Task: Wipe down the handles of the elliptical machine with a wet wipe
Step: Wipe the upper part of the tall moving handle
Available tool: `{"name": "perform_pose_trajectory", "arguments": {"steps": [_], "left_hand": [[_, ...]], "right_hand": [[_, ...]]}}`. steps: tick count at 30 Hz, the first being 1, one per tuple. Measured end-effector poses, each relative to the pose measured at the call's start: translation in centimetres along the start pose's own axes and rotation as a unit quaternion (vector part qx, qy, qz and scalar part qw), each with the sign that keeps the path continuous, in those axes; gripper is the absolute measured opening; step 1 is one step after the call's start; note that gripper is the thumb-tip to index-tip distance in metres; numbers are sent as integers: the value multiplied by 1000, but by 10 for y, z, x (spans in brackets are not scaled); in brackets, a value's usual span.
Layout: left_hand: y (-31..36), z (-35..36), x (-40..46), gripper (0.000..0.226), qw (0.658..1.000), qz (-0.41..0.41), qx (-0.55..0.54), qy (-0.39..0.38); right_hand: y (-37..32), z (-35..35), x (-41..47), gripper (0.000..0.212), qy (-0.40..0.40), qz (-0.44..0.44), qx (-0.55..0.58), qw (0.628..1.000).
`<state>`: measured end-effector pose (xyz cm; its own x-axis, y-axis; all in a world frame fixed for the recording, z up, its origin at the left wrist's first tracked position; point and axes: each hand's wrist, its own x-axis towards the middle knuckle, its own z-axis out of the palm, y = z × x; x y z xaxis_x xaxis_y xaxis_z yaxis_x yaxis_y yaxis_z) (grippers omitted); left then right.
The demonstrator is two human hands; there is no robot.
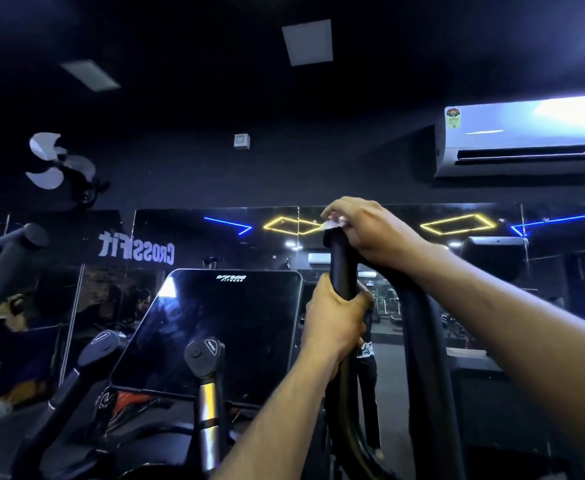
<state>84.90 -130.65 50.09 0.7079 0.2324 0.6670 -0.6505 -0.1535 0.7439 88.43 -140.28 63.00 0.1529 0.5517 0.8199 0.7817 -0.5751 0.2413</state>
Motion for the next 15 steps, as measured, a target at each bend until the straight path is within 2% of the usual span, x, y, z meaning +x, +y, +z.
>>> {"name": "perform_pose_trajectory", "arguments": {"steps": [2,3,5,7,9,12,15], "left_hand": [[-2,0,1,18,1000,-1,2,0],[-3,-1,2,19,1000,-2,1,-1],[-5,-1,3,20,1000,-5,-6,-7],[-5,0,3,19,1000,-2,-11,-9],[-3,0,3,17,1000,4,-14,-9],[-2,-1,0,17,1000,4,-20,-17],[-2,-1,1,18,1000,2,-14,-9]], "right_hand": [[2,-2,-12,28,40,42,47,997],[2,-2,-20,30,35,55,45,997],[2,2,-41,41,5,30,-37,999],[1,4,-61,56,-26,-36,-164,985],[-1,-1,-70,71,-72,-59,-218,972],[2,-12,-73,72,-147,-39,-178,972],[7,-11,-62,54,-79,-42,-71,993]]}}
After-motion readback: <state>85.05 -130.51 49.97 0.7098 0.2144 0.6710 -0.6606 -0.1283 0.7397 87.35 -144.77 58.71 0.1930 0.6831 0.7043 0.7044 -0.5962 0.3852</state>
